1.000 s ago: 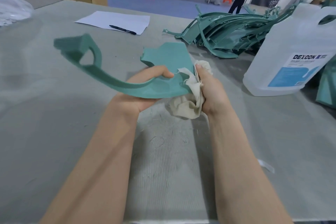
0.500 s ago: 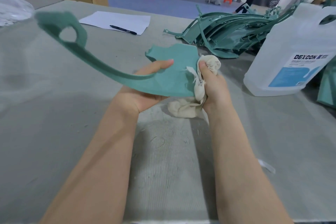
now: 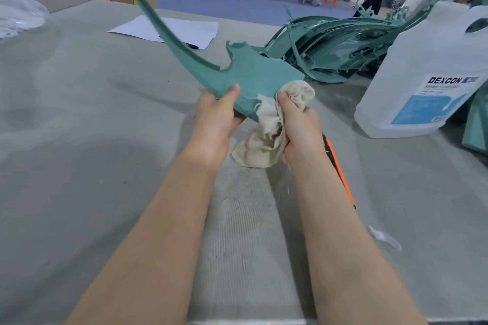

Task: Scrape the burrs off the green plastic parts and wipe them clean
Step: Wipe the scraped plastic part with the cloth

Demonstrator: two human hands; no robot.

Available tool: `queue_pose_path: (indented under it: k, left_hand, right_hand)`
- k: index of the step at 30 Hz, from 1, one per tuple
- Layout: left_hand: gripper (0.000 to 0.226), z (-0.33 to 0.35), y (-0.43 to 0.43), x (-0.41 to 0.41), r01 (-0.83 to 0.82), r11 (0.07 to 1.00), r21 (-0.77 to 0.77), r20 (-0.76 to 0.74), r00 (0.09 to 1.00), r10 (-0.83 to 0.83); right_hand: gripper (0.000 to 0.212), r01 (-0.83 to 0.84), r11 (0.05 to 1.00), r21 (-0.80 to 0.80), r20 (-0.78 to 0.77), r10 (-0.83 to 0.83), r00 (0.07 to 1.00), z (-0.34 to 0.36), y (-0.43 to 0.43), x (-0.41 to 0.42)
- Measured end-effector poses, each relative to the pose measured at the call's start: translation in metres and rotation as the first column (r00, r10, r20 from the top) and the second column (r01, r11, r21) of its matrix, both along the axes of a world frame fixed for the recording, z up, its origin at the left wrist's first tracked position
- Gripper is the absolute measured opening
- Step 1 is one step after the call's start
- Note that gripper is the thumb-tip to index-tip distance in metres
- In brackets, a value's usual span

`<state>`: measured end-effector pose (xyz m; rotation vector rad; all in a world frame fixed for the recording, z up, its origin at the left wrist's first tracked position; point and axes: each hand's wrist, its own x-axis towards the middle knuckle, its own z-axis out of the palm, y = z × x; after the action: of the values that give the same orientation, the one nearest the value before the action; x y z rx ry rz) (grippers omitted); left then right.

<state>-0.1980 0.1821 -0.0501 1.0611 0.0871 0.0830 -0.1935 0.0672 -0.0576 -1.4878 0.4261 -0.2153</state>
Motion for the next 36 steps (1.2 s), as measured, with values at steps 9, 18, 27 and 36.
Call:
queue_pose_path:
  k: [9,18,27,36]
  left_hand:
    - [0.025,0.001,0.001,-0.003,-0.008,1.000,0.000,0.052,0.999,0.008]
    - [0.015,0.002,0.010,0.000,-0.094,0.995,-0.029,0.026,0.995,0.095]
    - [0.025,0.002,-0.002,-0.005,-0.005,0.989,0.150,0.050,0.999,-0.003]
    - [0.036,0.012,-0.005,-0.009,0.212,0.975,-0.064,-0.014,0.977,-0.213]
  right_hand:
    - [0.010,0.147,0.989,0.006,0.252,-0.144,0.957,0.005,-0.005,0.000]
    - [0.012,0.353,0.922,0.158,0.284,-0.385,0.878,0.009,-0.021,-0.002]
    - [0.046,0.021,0.802,-0.597,0.487,0.342,0.804,0.012,0.032,-0.019]
    - [0.035,0.081,0.791,-0.606,0.162,0.024,0.987,-0.005,0.000,0.006]
